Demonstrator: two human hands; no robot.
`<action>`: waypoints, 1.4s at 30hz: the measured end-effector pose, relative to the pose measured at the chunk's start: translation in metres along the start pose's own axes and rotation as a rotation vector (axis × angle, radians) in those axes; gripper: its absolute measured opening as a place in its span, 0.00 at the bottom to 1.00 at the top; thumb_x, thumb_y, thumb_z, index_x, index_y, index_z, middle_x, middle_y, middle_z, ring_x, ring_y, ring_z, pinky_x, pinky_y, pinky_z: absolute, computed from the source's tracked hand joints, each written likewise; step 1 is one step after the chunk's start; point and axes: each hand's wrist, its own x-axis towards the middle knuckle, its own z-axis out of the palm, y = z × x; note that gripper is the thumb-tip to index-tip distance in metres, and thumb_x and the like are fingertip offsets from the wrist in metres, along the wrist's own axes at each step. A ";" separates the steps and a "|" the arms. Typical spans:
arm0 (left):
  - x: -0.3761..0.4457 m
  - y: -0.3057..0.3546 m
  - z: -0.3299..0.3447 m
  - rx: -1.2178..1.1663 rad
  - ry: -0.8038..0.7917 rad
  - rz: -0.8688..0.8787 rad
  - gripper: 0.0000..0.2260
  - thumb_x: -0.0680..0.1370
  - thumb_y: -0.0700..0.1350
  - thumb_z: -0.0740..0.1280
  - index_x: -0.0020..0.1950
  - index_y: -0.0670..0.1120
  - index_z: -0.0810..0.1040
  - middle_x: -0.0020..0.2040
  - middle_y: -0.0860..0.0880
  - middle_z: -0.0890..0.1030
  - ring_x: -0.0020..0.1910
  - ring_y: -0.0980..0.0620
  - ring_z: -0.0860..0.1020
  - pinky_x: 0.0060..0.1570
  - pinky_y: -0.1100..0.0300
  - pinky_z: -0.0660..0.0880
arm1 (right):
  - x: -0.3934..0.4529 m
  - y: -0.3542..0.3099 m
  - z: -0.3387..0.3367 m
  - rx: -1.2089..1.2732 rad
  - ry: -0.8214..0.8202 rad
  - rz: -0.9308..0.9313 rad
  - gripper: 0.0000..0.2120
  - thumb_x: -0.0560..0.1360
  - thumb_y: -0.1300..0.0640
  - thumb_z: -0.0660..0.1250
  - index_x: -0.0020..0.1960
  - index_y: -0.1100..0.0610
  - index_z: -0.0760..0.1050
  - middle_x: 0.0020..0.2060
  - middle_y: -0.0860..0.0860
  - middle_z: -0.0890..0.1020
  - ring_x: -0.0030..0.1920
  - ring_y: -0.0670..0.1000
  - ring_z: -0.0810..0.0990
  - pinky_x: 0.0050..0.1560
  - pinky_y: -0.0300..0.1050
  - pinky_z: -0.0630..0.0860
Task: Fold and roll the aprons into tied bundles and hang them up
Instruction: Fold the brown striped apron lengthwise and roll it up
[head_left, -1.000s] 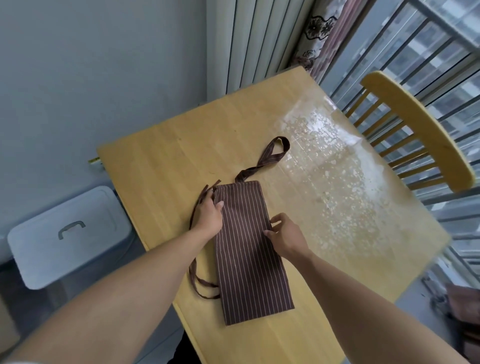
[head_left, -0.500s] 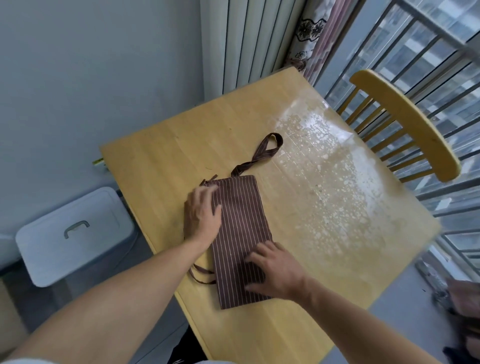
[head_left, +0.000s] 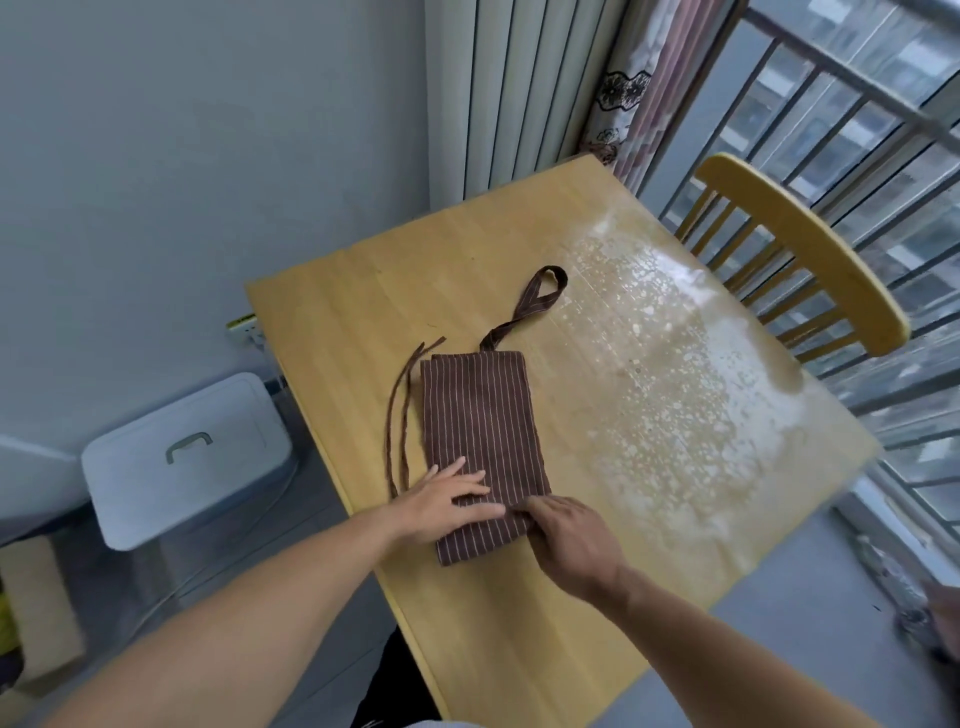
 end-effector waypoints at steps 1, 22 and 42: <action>-0.007 0.008 -0.004 -0.137 -0.032 -0.062 0.39 0.73 0.78 0.50 0.77 0.59 0.69 0.84 0.55 0.50 0.83 0.47 0.45 0.78 0.38 0.42 | -0.001 0.000 -0.010 0.075 -0.004 0.030 0.15 0.79 0.49 0.55 0.59 0.49 0.77 0.50 0.47 0.86 0.49 0.50 0.83 0.52 0.49 0.80; -0.029 -0.059 -0.010 -0.675 -0.060 -0.215 0.08 0.84 0.46 0.67 0.58 0.42 0.80 0.49 0.45 0.85 0.43 0.50 0.83 0.40 0.58 0.77 | 0.075 0.031 -0.037 0.726 -0.538 0.420 0.24 0.71 0.61 0.79 0.63 0.51 0.75 0.59 0.48 0.83 0.61 0.52 0.81 0.64 0.52 0.78; 0.026 -0.030 -0.077 -0.087 0.319 0.020 0.24 0.75 0.58 0.74 0.70 0.56 0.73 0.63 0.57 0.75 0.64 0.55 0.74 0.63 0.55 0.73 | 0.099 0.032 -0.006 0.360 -0.266 0.386 0.14 0.84 0.42 0.56 0.62 0.49 0.69 0.51 0.45 0.81 0.47 0.46 0.79 0.47 0.41 0.75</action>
